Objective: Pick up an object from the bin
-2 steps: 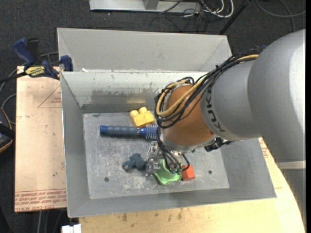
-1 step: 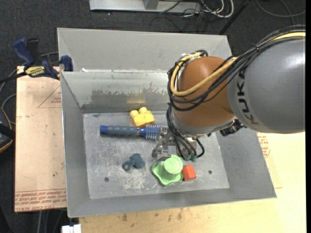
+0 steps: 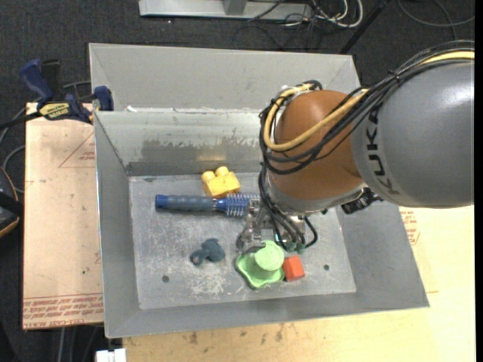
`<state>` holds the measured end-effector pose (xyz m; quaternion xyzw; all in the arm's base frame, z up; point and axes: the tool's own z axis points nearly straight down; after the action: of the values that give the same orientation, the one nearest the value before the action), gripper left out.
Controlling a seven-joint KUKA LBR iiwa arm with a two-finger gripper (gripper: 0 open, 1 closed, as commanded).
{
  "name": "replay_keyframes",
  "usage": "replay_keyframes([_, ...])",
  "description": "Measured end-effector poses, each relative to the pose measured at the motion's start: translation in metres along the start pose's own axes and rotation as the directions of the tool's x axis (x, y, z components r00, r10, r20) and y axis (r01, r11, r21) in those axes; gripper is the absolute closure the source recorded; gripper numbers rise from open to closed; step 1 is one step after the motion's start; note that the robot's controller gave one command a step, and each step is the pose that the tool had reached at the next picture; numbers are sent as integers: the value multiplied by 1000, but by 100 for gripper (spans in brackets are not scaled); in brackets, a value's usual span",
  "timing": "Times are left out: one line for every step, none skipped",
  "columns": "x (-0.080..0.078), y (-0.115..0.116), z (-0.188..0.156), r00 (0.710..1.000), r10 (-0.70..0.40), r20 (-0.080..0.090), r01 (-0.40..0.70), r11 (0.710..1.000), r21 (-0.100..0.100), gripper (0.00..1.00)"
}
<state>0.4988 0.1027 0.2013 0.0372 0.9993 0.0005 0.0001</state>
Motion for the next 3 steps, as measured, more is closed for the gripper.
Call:
replay_keyframes([-8,-14,121,963,268,2,-268,963,-1,0])
replay_keyframes([-8,-13,118,963,268,-3,-268,963,-2,100])
replay_keyframes([-7,-2,-21,989,150,8,-150,989,-4,100])
